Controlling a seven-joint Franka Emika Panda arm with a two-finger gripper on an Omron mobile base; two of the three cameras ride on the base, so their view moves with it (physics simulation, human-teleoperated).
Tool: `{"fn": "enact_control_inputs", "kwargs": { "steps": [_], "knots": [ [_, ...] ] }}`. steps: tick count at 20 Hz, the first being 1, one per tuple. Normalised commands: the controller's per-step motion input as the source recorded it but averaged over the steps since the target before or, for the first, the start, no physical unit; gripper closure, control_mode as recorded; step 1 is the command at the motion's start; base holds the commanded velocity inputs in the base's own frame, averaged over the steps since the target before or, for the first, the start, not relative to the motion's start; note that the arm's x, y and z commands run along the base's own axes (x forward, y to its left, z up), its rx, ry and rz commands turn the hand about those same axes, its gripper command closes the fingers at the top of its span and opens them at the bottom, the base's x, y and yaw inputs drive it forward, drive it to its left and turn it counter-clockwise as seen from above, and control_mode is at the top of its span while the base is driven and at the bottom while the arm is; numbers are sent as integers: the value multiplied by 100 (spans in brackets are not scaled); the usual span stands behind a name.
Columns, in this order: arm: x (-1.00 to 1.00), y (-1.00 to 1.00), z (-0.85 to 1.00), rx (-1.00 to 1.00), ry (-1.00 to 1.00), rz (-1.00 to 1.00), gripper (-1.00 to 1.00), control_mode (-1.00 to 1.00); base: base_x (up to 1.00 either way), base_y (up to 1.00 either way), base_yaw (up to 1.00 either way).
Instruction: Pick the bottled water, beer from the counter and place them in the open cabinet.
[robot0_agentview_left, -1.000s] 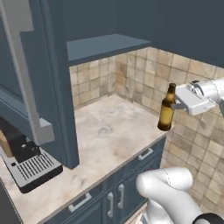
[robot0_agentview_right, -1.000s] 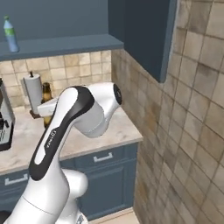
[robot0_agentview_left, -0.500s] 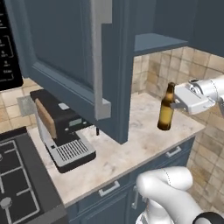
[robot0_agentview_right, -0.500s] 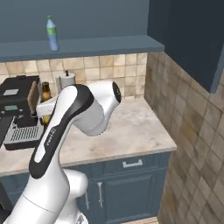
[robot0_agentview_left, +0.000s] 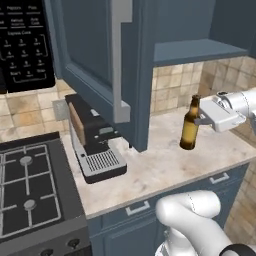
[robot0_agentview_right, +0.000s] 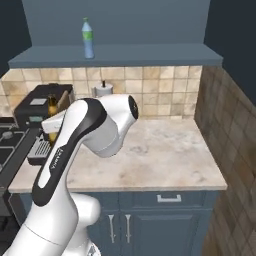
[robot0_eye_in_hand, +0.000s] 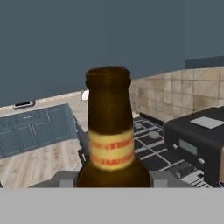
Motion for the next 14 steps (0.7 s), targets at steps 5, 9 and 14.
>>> {"fn": "enact_control_inputs", "kwargs": {
  "steps": [5, 9, 14],
  "knots": [
    [0, 0, 0, 0, 0, 0, 100, 100, 21, -3, 37],
    [0, 0, 0, 0, 0, 0, 100, 100, 25, -47, 27],
    [0, 0, 0, 0, 0, 0, 100, 100, 32, -57, 20]
  ]
}}
